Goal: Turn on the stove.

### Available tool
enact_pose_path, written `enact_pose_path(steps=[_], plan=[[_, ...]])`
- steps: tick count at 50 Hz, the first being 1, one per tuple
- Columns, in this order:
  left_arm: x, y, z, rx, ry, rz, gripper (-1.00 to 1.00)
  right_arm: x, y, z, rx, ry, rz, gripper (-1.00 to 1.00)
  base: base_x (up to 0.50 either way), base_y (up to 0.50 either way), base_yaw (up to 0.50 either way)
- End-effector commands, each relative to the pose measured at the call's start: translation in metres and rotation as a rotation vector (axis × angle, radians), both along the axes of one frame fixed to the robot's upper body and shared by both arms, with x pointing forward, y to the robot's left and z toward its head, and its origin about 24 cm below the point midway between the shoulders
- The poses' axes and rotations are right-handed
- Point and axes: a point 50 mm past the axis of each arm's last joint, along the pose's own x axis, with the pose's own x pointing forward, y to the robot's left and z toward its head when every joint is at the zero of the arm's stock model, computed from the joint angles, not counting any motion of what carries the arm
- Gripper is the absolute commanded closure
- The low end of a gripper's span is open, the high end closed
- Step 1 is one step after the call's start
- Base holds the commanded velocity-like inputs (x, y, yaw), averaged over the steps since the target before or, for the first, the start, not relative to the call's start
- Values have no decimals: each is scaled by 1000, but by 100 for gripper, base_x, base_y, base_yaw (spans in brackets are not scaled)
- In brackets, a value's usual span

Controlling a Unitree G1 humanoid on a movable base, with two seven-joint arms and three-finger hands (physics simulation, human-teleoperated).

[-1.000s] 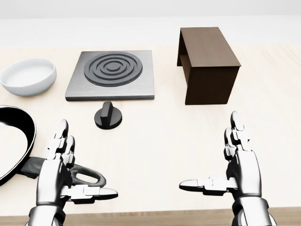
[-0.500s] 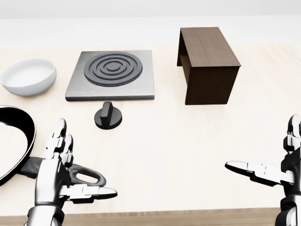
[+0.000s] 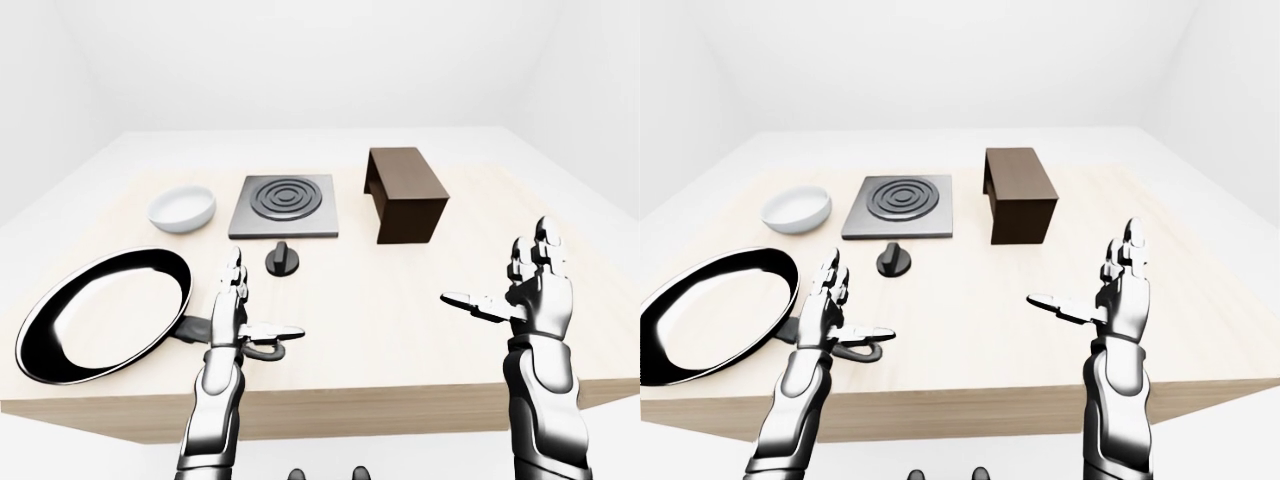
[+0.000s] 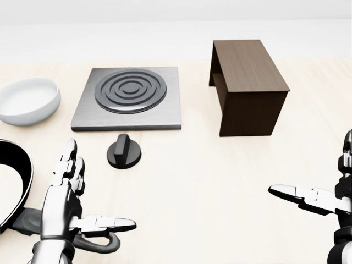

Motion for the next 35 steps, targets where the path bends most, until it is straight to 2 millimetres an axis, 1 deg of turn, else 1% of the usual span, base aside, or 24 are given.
enact_pose_path(steps=[1, 10, 14, 18, 28, 32, 35], plan=[[1, 1, -2, 4, 2, 4, -100, 0, 2, 1, 0, -5, 16, -100, 34, 0, 0], [0, 0, -1, 4, 2, 3, -100, 0, 2, -2, 3, 7, 19, -100, 35, 0, 0], [0, 0, -1, 4, 3, 4, -100, -1, 1, 0, 1, -1, 18, -100, 34, 0, 0], [0, 0, -1, 5, 2, 4, -100, 1, 2, -6, 8, 23, 20, -100, 34, 0, 0], [1, 1, -3, 6, 3, 4, -100, 2, 2, -8, 11, 31, 26, -100, 35, 0, 0], [1, 0, -3, 9, 3, 3, -100, 0, 2, -5, 10, 20, 21, -100, 35, 0, 0], [2, -2, -2, 10, 5, -5, -100, -1, 3, -7, 14, 25, 19, -100, 15, 0, 0]])
